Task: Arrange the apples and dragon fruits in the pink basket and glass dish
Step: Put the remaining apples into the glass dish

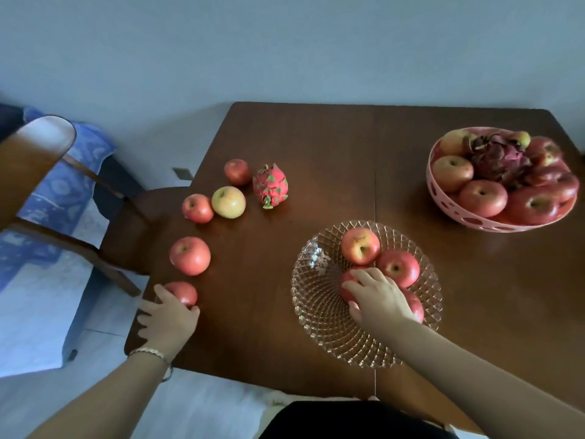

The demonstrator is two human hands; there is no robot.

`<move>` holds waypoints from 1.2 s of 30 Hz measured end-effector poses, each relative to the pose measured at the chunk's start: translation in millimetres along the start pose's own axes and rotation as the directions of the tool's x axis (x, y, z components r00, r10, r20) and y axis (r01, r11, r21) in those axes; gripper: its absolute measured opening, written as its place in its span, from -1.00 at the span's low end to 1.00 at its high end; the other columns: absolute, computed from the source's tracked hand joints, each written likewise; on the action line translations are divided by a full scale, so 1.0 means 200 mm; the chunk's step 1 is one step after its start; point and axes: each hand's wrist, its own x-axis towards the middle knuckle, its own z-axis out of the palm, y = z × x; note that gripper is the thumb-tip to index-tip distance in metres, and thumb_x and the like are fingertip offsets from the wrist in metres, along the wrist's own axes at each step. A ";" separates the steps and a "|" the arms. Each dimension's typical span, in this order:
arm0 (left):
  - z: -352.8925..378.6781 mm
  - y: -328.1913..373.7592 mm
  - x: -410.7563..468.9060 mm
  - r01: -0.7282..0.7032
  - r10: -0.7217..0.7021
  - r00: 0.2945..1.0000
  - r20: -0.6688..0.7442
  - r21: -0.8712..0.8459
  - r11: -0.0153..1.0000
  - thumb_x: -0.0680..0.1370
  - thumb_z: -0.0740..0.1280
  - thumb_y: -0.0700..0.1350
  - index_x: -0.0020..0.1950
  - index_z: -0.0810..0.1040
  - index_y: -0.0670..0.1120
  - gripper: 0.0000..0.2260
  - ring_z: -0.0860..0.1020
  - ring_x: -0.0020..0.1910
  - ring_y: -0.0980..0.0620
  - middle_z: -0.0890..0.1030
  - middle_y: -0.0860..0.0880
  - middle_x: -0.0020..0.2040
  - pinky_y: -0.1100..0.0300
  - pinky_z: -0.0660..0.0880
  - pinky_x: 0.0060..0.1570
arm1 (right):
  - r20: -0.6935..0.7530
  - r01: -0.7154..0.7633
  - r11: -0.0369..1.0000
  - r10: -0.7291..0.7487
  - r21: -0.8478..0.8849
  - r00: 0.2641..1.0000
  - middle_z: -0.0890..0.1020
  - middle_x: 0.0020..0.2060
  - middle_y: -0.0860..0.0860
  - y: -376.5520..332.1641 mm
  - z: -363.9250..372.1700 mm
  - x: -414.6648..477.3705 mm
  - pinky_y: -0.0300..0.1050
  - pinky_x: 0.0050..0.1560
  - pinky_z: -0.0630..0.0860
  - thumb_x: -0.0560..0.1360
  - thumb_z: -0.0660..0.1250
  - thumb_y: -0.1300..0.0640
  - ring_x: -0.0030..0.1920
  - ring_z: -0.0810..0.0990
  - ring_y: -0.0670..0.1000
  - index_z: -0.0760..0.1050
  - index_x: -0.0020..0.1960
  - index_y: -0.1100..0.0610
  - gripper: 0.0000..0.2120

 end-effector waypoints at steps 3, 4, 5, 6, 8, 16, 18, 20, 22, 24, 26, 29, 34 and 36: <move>0.01 -0.02 0.04 -0.015 0.016 1.000 0.007 -0.105 0.994 0.44 0.43 -0.14 0.45 0.06 -0.24 -0.26 0.31 0.26 -0.46 0.27 -0.46 0.32 -0.23 0.30 0.25 | -0.036 -0.019 1.000 0.019 -0.002 0.999 0.65 0.02 0.08 0.00 0.02 0.00 0.11 -0.03 0.56 0.26 0.48 0.20 0.05 0.59 0.19 0.62 -0.02 0.13 -0.72; 0.00 -0.01 0.04 -0.023 0.021 1.000 -0.016 -0.100 0.995 0.41 0.46 -0.14 0.41 0.11 -0.25 -0.28 0.33 0.24 -0.46 0.30 -0.45 0.29 -0.23 0.32 0.22 | -0.048 -0.019 1.000 0.020 0.003 0.999 0.65 0.02 0.08 0.00 0.02 0.00 0.12 -0.02 0.55 0.26 0.48 0.20 0.05 0.59 0.20 0.62 -0.02 0.13 -0.71; -0.02 -0.01 0.03 -0.038 0.036 0.999 -0.031 -0.092 0.995 0.38 0.49 -0.13 0.36 0.17 -0.26 -0.30 0.36 0.21 -0.46 0.33 -0.44 0.26 -0.22 0.35 0.19 | -0.053 -0.015 1.000 0.015 0.010 0.998 0.62 0.08 0.08 -0.01 0.01 0.00 0.12 0.05 0.52 0.31 0.44 0.19 0.12 0.55 0.20 0.60 0.04 0.13 -0.71; -0.03 0.01 0.01 -0.064 0.062 0.998 -0.029 -0.085 0.994 0.34 0.52 -0.12 0.30 0.21 -0.28 -0.31 0.40 0.18 -0.45 0.35 -0.42 0.24 -0.22 0.39 0.15 | -0.050 -0.011 1.000 0.013 0.028 0.999 0.56 0.18 0.07 -0.01 0.01 0.00 0.11 0.17 0.45 0.39 0.37 0.17 0.22 0.48 0.18 0.55 0.13 0.13 -0.69; -0.06 0.07 -0.06 -0.133 0.134 0.991 -0.001 -0.082 0.988 0.28 0.56 -0.08 0.21 0.28 -0.28 -0.33 0.47 0.12 -0.40 0.42 -0.35 0.20 -0.19 0.46 0.09 | -0.020 -0.007 0.998 0.008 0.066 1.000 0.44 0.32 0.03 0.00 0.00 0.00 0.03 0.33 0.28 0.48 0.26 0.14 0.36 0.32 0.11 0.45 0.27 0.10 -0.64; -0.02 0.51 -0.71 -0.700 0.703 0.677 0.219 -0.103 0.706 0.34 0.44 0.16 0.34 0.22 0.08 -0.34 0.55 0.02 -0.10 0.27 -0.02 0.16 0.15 0.48 -0.04 | 0.162 -0.114 0.911 0.053 0.396 0.985 0.41 0.36 0.01 0.16 -0.10 0.02 -0.03 0.41 0.26 0.54 0.09 0.27 0.37 0.34 0.03 0.46 0.28 0.03 -0.62; 0.07 0.59 -0.82 -0.757 0.728 0.596 0.339 -0.066 0.650 0.35 0.40 0.20 0.33 0.23 0.08 -0.36 0.55 0.04 -0.09 0.27 -0.02 0.18 0.12 0.50 0.01 | 0.194 -0.107 0.919 0.034 0.380 0.980 0.46 0.32 0.00 0.17 -0.13 0.04 0.04 0.36 0.32 0.54 0.07 0.28 0.33 0.39 0.06 0.49 0.24 0.00 -0.61; 0.17 0.64 -0.89 -0.762 0.692 0.580 0.430 -0.014 0.648 0.36 0.39 0.19 0.36 0.20 0.03 -0.34 0.54 0.10 -0.13 0.26 -0.07 0.25 0.06 0.50 0.07 | 0.221 -0.119 0.916 0.034 0.384 0.975 0.53 0.22 -0.01 0.17 -0.15 0.04 0.09 0.25 0.41 0.54 0.05 0.25 0.21 0.48 0.10 0.52 0.15 -0.10 -0.61; 0.25 0.67 -0.93 -0.740 0.650 0.602 0.464 0.019 0.672 0.38 0.38 0.18 0.39 0.17 -0.03 -0.31 0.53 0.12 -0.16 0.25 -0.11 0.28 0.04 0.51 0.08 | 0.231 -0.154 0.907 0.065 0.392 0.971 0.54 0.16 -0.03 0.19 -0.16 0.03 0.07 0.17 0.46 0.56 0.04 0.22 0.09 0.53 0.08 0.52 0.12 -0.14 -0.62; 0.31 0.66 -0.94 -0.710 0.622 0.639 0.453 0.036 0.703 0.39 0.37 0.20 0.38 0.16 -0.08 -0.30 0.54 0.12 -0.17 0.27 -0.14 0.27 0.04 0.51 0.05 | 0.208 -0.153 0.909 0.075 0.388 0.975 0.52 0.21 -0.02 0.20 -0.16 0.00 -0.03 0.13 0.47 0.56 0.03 0.21 0.07 0.53 0.04 0.49 0.20 -0.12 -0.61; 0.35 0.67 -0.95 -0.692 0.609 0.666 0.431 0.054 0.720 0.40 0.37 0.21 0.38 0.16 -0.12 -0.28 0.52 0.14 -0.17 0.29 -0.15 0.26 0.05 0.51 0.04 | 0.181 -0.143 0.906 0.075 0.399 0.981 0.51 0.25 -0.01 0.22 -0.15 -0.03 -0.09 0.13 0.45 0.56 0.06 0.22 0.10 0.52 0.02 0.47 0.24 -0.08 -0.62; 0.37 0.67 -0.96 -0.670 0.599 0.690 0.407 0.046 0.741 0.40 0.37 0.22 0.38 0.14 -0.16 -0.25 0.48 0.20 -0.17 0.30 -0.17 0.27 0.06 0.49 0.09 | 0.157 -0.120 0.906 0.060 0.406 0.986 0.50 0.29 -0.01 0.24 -0.15 -0.08 -0.07 0.26 0.40 0.55 0.11 0.23 0.24 0.48 0.03 0.49 0.24 -0.02 -0.66; 0.38 0.66 -0.96 -0.639 0.589 0.634 0.502 -0.090 0.764 0.41 0.39 0.08 0.37 0.15 -0.14 -0.32 0.44 0.23 -0.16 0.25 -0.13 0.27 0.07 0.43 0.16 | 0.092 -0.052 0.911 0.016 0.408 0.996 0.42 0.36 0.00 0.30 -0.11 -0.16 -0.21 0.39 0.15 0.51 0.24 0.23 0.42 0.28 -0.04 0.49 0.25 0.08 -0.68; 0.37 0.65 -0.94 -0.626 0.605 0.617 0.503 -0.153 0.765 0.39 0.39 0.04 0.34 0.19 -0.07 -0.38 0.52 0.13 -0.15 0.29 -0.10 0.22 0.09 0.46 0.06 | 0.089 -0.042 0.908 0.006 0.417 0.996 0.41 0.35 -0.01 0.30 -0.09 -0.18 -0.25 0.38 0.12 0.48 0.30 0.20 0.42 0.26 -0.04 0.49 0.24 0.07 -0.67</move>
